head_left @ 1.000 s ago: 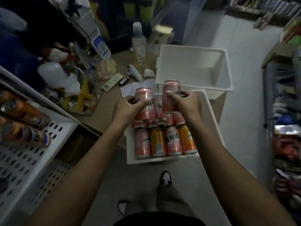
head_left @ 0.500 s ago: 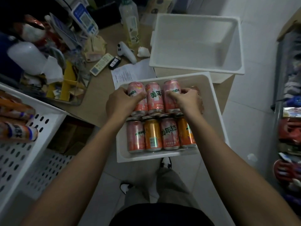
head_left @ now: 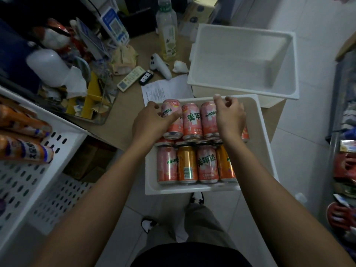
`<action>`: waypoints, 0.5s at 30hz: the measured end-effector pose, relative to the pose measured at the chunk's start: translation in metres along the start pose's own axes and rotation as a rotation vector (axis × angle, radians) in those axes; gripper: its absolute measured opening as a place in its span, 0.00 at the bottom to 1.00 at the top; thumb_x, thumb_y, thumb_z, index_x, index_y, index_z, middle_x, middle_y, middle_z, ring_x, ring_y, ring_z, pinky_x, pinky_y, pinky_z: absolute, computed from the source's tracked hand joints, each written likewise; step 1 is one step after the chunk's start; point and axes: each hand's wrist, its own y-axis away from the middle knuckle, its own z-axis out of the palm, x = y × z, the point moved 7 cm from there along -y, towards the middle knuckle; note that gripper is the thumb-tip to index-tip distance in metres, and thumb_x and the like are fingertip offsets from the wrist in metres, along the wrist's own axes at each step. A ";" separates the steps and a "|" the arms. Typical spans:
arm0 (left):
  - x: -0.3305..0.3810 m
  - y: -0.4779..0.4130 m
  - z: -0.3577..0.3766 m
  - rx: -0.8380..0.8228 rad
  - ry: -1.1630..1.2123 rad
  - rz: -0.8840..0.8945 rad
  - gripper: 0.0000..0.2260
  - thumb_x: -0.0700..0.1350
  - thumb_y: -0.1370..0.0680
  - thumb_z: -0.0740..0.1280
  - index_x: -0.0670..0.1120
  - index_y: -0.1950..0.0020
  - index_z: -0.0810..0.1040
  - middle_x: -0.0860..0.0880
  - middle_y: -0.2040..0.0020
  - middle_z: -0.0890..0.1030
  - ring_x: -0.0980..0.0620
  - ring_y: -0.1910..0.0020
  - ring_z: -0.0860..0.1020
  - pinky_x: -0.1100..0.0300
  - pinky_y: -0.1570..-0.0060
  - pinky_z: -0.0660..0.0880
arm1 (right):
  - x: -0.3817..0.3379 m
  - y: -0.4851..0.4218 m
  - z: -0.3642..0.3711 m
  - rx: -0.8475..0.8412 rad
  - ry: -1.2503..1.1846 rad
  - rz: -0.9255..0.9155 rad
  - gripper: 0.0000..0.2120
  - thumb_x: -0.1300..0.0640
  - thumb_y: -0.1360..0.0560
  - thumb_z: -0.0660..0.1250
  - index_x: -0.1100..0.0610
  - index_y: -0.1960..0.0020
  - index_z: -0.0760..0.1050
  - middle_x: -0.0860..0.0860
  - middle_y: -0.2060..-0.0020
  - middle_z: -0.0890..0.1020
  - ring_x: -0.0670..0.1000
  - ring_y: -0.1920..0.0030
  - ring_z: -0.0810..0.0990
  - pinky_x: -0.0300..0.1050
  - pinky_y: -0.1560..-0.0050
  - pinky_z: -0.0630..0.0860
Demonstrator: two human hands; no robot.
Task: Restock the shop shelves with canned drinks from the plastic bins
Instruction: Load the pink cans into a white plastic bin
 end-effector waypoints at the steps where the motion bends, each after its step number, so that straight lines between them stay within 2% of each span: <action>1: -0.002 0.003 -0.002 0.001 0.012 0.005 0.34 0.69 0.29 0.71 0.48 0.32 0.73 0.51 0.41 0.81 0.54 0.50 0.78 0.58 0.57 0.72 | -0.006 0.003 -0.001 0.014 -0.042 -0.005 0.30 0.33 0.25 0.59 0.54 0.34 0.76 0.52 0.39 0.78 0.54 0.39 0.75 0.59 0.37 0.73; 4: -0.013 0.011 -0.017 0.032 0.102 -0.036 0.32 0.72 0.28 0.66 0.50 0.34 0.74 0.53 0.45 0.80 0.54 0.51 0.80 0.56 0.55 0.77 | -0.027 0.018 -0.004 0.028 -0.152 -0.041 0.25 0.36 0.23 0.58 0.52 0.38 0.78 0.50 0.42 0.80 0.51 0.42 0.77 0.57 0.39 0.75; 6: -0.024 0.016 -0.034 0.061 0.255 -0.080 0.30 0.74 0.28 0.61 0.52 0.39 0.77 0.53 0.47 0.81 0.51 0.53 0.83 0.47 0.51 0.82 | -0.044 0.031 -0.002 0.011 -0.222 -0.087 0.20 0.38 0.20 0.58 0.51 0.39 0.77 0.49 0.45 0.81 0.50 0.45 0.78 0.53 0.42 0.76; 8: -0.035 0.024 -0.063 0.123 0.403 -0.095 0.24 0.74 0.26 0.58 0.56 0.46 0.78 0.52 0.50 0.82 0.48 0.54 0.83 0.42 0.50 0.83 | -0.067 0.048 0.004 -0.044 -0.288 -0.127 0.19 0.40 0.19 0.58 0.51 0.39 0.77 0.47 0.48 0.81 0.48 0.47 0.79 0.48 0.48 0.75; 10: -0.045 0.035 -0.102 0.220 0.465 -0.084 0.19 0.69 0.21 0.56 0.57 0.48 0.77 0.51 0.51 0.82 0.48 0.55 0.83 0.42 0.51 0.83 | -0.098 0.070 0.018 -0.134 -0.346 -0.185 0.20 0.37 0.20 0.57 0.50 0.40 0.78 0.45 0.50 0.81 0.48 0.48 0.80 0.51 0.48 0.77; 12: -0.062 0.048 -0.145 0.320 0.522 -0.088 0.19 0.65 0.17 0.53 0.55 0.45 0.76 0.49 0.50 0.83 0.47 0.54 0.83 0.43 0.51 0.83 | -0.133 0.093 0.036 -0.216 -0.387 -0.248 0.22 0.33 0.24 0.56 0.45 0.43 0.78 0.45 0.50 0.83 0.49 0.47 0.82 0.57 0.44 0.79; 15: -0.090 0.075 -0.209 0.471 0.627 -0.093 0.18 0.65 0.19 0.52 0.58 0.47 0.78 0.50 0.50 0.84 0.47 0.54 0.83 0.44 0.51 0.82 | -0.183 0.134 0.070 -0.346 -0.454 -0.335 0.24 0.31 0.28 0.58 0.44 0.44 0.78 0.46 0.48 0.83 0.51 0.46 0.82 0.61 0.41 0.78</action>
